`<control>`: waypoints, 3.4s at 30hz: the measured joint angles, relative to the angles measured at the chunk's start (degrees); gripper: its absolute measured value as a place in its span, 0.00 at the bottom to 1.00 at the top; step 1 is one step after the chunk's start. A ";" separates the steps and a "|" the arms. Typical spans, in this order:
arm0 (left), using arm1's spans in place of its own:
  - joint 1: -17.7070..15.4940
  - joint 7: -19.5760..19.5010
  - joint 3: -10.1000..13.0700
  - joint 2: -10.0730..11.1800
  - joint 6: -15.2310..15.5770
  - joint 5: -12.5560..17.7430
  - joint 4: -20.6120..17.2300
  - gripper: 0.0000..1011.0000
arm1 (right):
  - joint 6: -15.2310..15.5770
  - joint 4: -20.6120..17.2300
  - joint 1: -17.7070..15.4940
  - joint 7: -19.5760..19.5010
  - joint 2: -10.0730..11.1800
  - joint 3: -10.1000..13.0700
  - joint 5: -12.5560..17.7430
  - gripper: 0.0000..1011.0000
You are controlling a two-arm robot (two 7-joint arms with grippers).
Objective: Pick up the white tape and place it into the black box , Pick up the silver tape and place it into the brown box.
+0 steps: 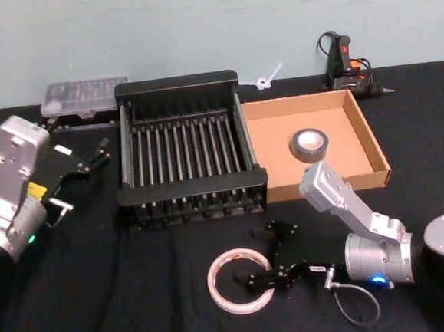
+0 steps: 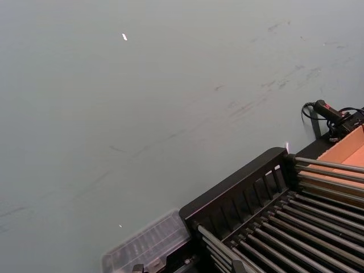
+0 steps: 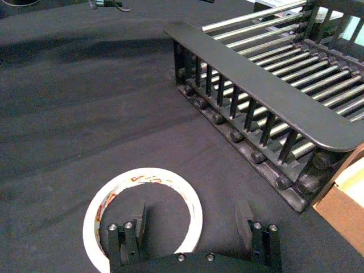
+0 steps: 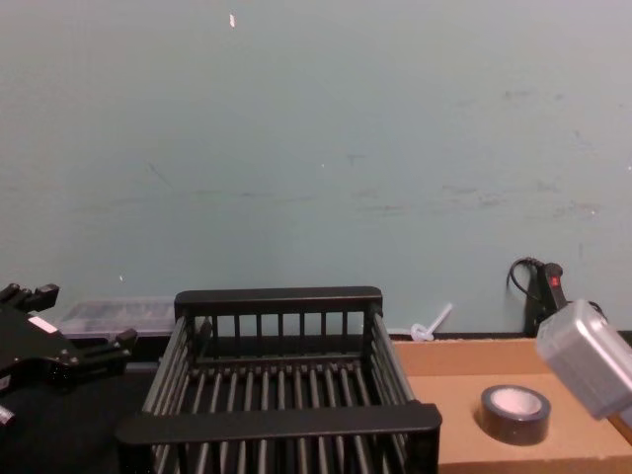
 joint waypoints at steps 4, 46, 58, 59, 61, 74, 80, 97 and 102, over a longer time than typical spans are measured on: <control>0.00 0.00 0.00 0.00 0.00 0.00 0.00 0.99 | -0.49 -0.35 -0.35 -0.60 -0.06 0.08 -0.54 0.99; 0.00 0.00 0.00 0.00 0.00 0.00 0.00 0.99 | -0.20 -0.80 -1.39 -1.89 -0.72 0.98 -2.38 0.99; 0.00 0.00 0.00 0.00 0.00 0.00 0.00 0.99 | -0.20 -0.78 -1.34 -1.76 -0.72 0.95 -2.28 0.78; 0.00 0.00 0.00 0.00 0.00 0.00 0.00 0.99 | -0.20 -0.78 -1.34 -1.76 -0.72 0.95 -2.28 0.75; 0.00 0.00 0.00 0.00 0.00 0.00 0.00 0.99 | -0.20 -0.76 -1.33 -1.74 -0.72 0.95 -2.26 0.68; 0.00 0.00 0.00 0.00 0.00 0.00 0.00 0.99 | -0.20 -0.72 -1.30 -1.70 -0.72 0.95 -2.20 0.28; 0.00 0.00 0.00 0.00 0.00 0.00 0.00 0.99 | -0.20 -0.73 -1.30 -1.69 -0.72 0.94 -2.20 0.12; 0.00 0.00 0.00 0.00 0.00 0.00 0.00 0.99 | -0.83 -1.00 -1.41 -0.65 -0.54 1.39 -1.29 0.10; 0.00 0.00 0.00 0.00 0.00 0.00 0.00 0.99 | -1.57 -2.37 -1.83 0.16 0.24 1.97 -0.23 0.09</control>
